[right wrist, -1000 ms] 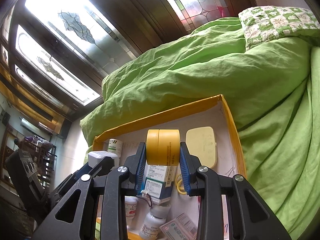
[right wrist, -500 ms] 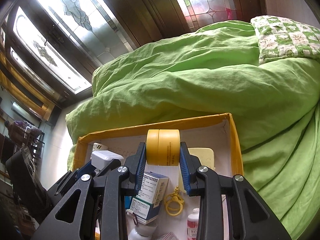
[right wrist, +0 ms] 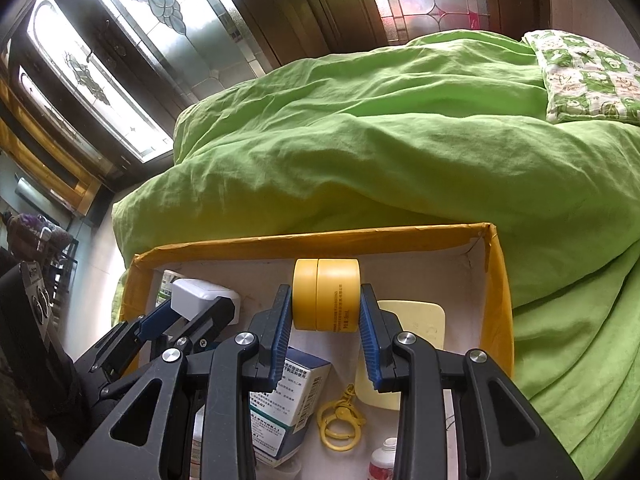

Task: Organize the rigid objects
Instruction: 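Lower the adapter into the tray with the left tool while the right tool lowers the tape, then open both tools and withdraw them from the tray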

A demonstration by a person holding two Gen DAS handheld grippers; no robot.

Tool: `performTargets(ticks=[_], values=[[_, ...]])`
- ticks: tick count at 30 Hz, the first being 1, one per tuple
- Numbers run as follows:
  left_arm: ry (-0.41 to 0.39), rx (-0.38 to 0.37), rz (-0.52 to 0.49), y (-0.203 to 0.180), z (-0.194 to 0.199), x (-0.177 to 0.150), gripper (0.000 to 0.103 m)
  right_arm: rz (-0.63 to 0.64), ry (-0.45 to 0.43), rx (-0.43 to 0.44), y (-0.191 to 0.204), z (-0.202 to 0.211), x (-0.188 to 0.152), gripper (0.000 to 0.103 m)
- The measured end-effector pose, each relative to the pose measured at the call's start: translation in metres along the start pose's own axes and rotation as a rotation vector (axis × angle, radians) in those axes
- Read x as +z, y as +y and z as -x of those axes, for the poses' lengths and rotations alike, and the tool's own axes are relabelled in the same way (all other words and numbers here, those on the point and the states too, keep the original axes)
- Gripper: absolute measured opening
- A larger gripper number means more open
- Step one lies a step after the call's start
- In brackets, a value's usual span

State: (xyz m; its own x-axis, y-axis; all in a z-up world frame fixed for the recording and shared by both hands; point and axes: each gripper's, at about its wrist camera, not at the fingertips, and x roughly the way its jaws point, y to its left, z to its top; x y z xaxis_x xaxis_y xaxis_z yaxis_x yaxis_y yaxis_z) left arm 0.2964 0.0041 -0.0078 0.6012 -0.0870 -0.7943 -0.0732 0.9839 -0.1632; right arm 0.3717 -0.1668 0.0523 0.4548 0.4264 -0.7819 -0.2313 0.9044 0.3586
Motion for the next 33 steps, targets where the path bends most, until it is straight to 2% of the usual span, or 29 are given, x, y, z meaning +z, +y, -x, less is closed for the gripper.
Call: performTargets(ticks=[17,18,20,23,27,33], values=[[0.023,0.013,-0.009,-0.003,-0.006,0.004,0.053,-0.014,-0.01,0.013,-0.001,-0.006,-0.003,0.029],[0.023,0.006,-0.002,-0.002,-0.006,0.004,0.053,-0.018,-0.011,0.014,-0.002,-0.006,-0.003,0.029],[0.029,-0.015,0.019,0.001,-0.007,0.004,0.062,-0.027,-0.015,0.016,-0.004,-0.004,-0.004,0.029],[0.02,-0.026,0.041,0.005,-0.004,0.003,0.064,-0.038,-0.024,0.03,-0.005,-0.002,-0.006,0.029],[0.001,-0.03,0.026,0.003,0.008,0.005,0.071,-0.065,-0.053,0.042,-0.006,0.006,-0.008,0.041],[-0.027,-0.019,0.024,0.003,0.052,-0.006,0.071,-0.187,-0.157,0.104,-0.017,0.048,-0.019,0.052]])
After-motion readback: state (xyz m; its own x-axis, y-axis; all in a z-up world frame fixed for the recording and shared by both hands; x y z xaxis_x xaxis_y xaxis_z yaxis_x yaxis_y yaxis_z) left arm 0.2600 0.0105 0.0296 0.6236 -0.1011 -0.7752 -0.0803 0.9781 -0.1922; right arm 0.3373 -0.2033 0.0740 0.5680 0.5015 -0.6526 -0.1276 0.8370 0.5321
